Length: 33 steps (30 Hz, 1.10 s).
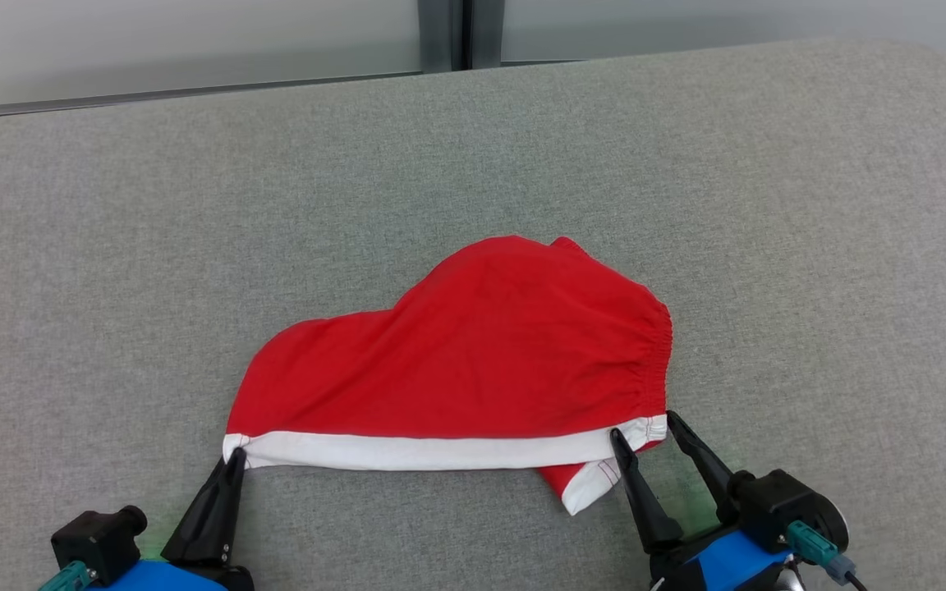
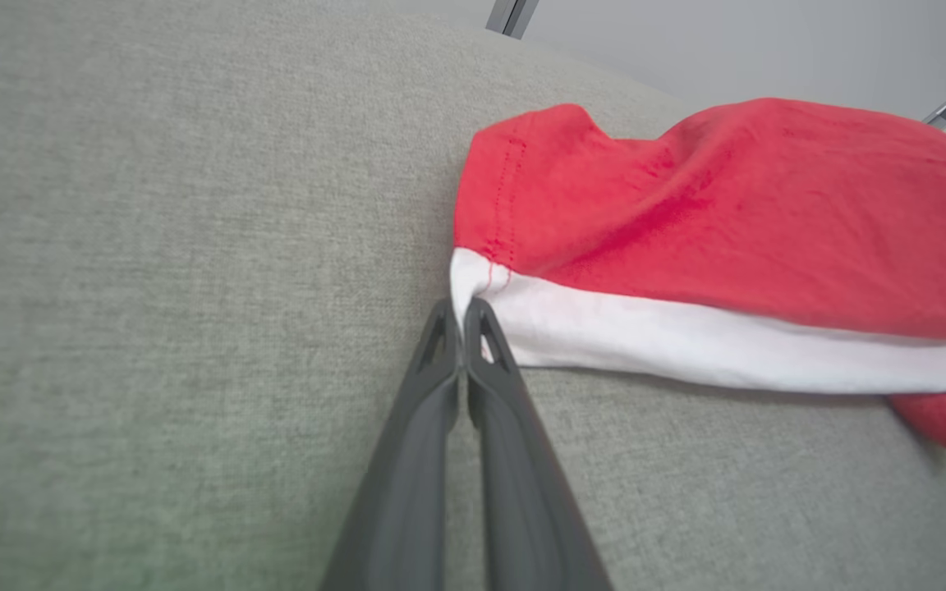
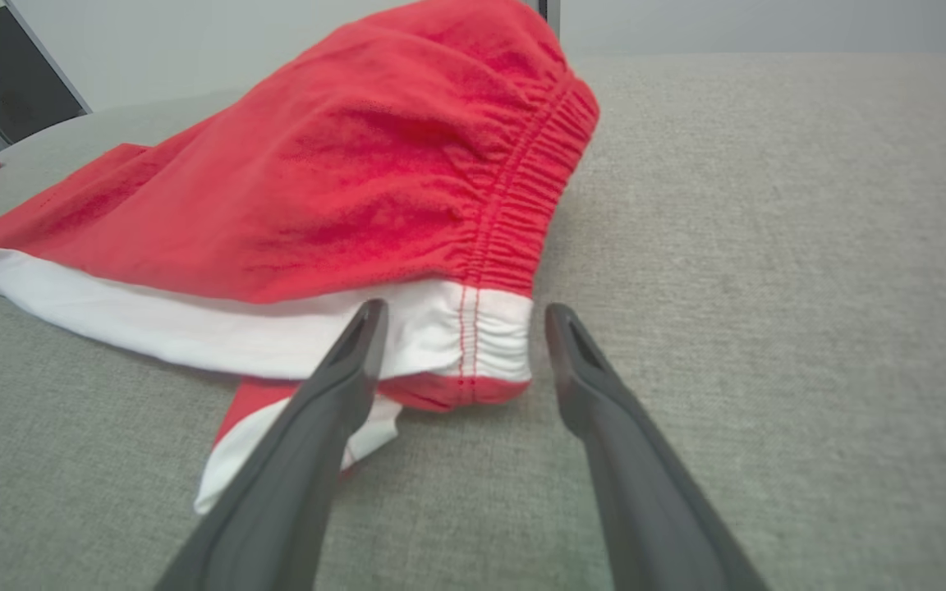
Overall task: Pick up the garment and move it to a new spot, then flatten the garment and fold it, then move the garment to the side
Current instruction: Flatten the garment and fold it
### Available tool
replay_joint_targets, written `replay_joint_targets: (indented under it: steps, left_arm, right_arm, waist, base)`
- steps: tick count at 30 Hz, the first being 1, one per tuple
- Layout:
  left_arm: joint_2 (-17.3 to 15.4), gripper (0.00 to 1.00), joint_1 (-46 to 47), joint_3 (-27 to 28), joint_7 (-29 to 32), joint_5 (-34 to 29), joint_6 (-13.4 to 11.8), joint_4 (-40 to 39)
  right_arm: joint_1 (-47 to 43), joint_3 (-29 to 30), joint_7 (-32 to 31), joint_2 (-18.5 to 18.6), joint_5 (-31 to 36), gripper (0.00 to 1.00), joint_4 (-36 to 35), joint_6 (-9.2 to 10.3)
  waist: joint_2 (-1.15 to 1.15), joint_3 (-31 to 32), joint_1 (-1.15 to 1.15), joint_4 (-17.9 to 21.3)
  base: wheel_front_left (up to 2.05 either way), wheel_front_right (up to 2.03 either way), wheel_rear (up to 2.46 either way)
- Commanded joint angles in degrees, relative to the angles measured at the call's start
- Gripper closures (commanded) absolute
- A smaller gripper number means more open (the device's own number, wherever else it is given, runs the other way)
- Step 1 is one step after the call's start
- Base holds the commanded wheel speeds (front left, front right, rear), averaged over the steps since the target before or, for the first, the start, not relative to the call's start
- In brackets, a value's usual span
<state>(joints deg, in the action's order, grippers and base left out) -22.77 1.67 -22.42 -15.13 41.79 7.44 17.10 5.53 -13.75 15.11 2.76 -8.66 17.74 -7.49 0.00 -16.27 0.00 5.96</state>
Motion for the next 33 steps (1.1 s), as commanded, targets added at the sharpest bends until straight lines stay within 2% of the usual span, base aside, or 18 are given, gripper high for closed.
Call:
replay_joint_targets:
  steps: [1, 6, 7, 14, 16, 20, 21, 28, 31, 32, 33]
  left_arm:
    - [-0.04, 1.0, 0.74, 0.8, -0.01, 0.06, 0.08, 0.41]
    - [0.09, 1.0, 0.81, 1.66, -0.01, -0.44, 0.08, 1.22]
    - [0.12, 1.0, 0.85, 2.0, -0.01, -0.55, 0.08, 1.44]
    - [0.38, 1.0, 0.38, 3.68, 0.0, -1.35, 0.07, 2.79]
    - [0.47, 1.0, 0.34, 4.1, 0.0, -1.42, 0.07, 3.1]
    - [0.66, 1.0, 0.32, 4.42, 0.0, -1.57, 0.07, 3.37]
    - [0.73, 1.0, 0.37, 4.44, 0.0, -1.67, 0.07, 3.41]
    - [0.92, 1.0, 0.74, 4.58, 0.0, -1.83, 0.07, 3.81]
    - [1.21, 1.0, 0.42, 5.15, -0.01, -2.04, 0.07, 3.98]
    - [1.57, 1.0, 0.13, 5.89, -0.02, -2.13, 0.07, 4.15]
    - [1.78, 1.0, 0.01, 6.29, -0.02, -2.26, 0.07, 4.24]
  right_arm:
    - [0.67, -0.45, 0.06, 0.24, -0.39, 0.01, 0.58, -0.01]
    - [1.13, -1.84, 0.07, 0.24, -1.06, 0.03, 1.28, -0.01]
    - [1.19, -2.07, 0.07, 0.25, -1.28, 0.09, 1.29, -0.01]
    - [1.03, -4.1, 0.07, 0.24, -1.83, 0.13, 0.36, -0.01]
    - [0.53, -4.82, 0.07, 0.25, -2.07, 0.21, 0.26, -0.01]
    - [0.29, -6.55, 0.07, 0.25, -2.21, 0.5, 0.72, -0.02]
    - [0.29, -6.76, 0.07, 0.25, -2.21, 0.54, 0.7, -0.02]
    - [0.28, -7.54, 0.07, 0.25, -1.72, 0.67, -0.73, -0.01]
    - [-0.37, -6.96, 0.07, 0.25, -1.48, 0.83, -2.38, -0.01]
    - [-1.02, -6.6, 0.07, 0.25, -1.79, 0.97, -3.24, -0.01]
    - [-1.0, -6.36, 0.07, 0.25, -1.64, 1.0, -3.68, -0.01]
  waist:
    - [0.0, -0.13, 0.0, -0.11]
    - [0.0, -0.32, 0.0, -0.29]
    - [0.0, -0.38, 0.0, -0.31]
    - [0.0, -0.39, 0.0, -0.16]
    - [0.0, -0.34, 0.0, -0.08]
    - [0.0, -0.18, 0.0, 0.03]
    - [0.0, -0.15, 0.0, 0.05]
    - [0.0, 0.14, 0.0, 0.03]
    - [0.0, 0.89, 0.0, 0.04]
    - [0.0, 1.72, 0.0, 0.06]
    - [0.0, 2.17, 0.0, 0.07]
  base:
    - [0.0, 0.0, 0.0]
    - [0.0, 0.0, 0.0]
    - [0.0, 0.0, 0.0]
    - [0.0, 0.0, 0.0]
    - [0.0, 0.0, 0.0]
    - [0.0, 0.0, 0.0]
    - [0.0, 0.0, 0.0]
    - [0.0, 0.0, 0.0]
    - [0.0, 0.0, 0.0]
    - [0.0, 0.0, 0.0]
    - [0.0, 0.0, 0.0]
